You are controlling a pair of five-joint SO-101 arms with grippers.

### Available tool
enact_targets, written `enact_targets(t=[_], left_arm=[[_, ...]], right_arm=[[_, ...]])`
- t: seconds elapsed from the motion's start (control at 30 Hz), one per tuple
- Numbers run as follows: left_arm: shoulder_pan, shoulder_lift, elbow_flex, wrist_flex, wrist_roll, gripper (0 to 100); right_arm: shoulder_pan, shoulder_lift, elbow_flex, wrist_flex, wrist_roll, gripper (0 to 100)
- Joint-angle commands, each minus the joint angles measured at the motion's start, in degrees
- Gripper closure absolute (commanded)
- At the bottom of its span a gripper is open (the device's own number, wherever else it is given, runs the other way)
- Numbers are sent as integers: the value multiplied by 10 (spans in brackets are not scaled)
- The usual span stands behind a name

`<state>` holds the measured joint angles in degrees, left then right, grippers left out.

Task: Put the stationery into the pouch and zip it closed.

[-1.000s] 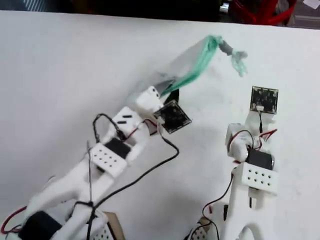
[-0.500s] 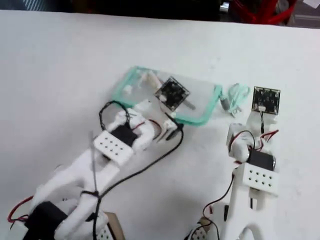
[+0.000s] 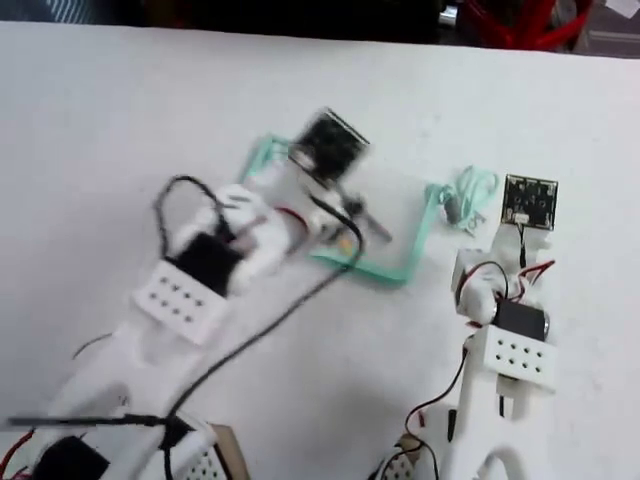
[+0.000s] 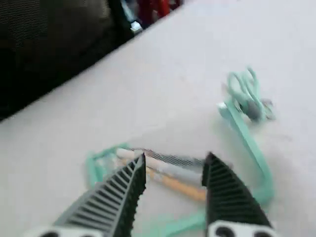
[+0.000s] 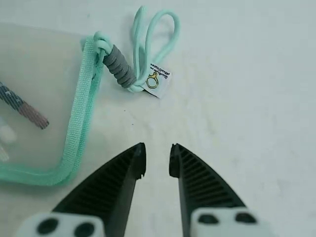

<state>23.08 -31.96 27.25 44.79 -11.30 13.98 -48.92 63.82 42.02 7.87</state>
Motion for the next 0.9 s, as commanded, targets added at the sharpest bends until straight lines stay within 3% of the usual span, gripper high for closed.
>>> enact_targets(t=[0.0,0.1,0.17,0.4,0.5,0.67,0.87], left_arm=[[-97,-30,-104,15,61,985],[-179,-28,-194,82,142,963],[-218,-27,-247,128,142,978],[-280,-27,-300,263,-105,969],[-328,-36,-312,330,-95,969],[-401,-103,-380,376,-46,966],[-354,-251,-417,407,-46,965]], right_arm=[[4,-2,-4,-10,-3,915],[3,-2,-4,-10,-3,915],[-3,-2,-4,-10,-3,913],[-137,-7,17,-26,2,911],[-193,-15,-21,-5,2,911],[-225,-74,-215,171,2,911],[-264,-162,-520,388,2,911]])
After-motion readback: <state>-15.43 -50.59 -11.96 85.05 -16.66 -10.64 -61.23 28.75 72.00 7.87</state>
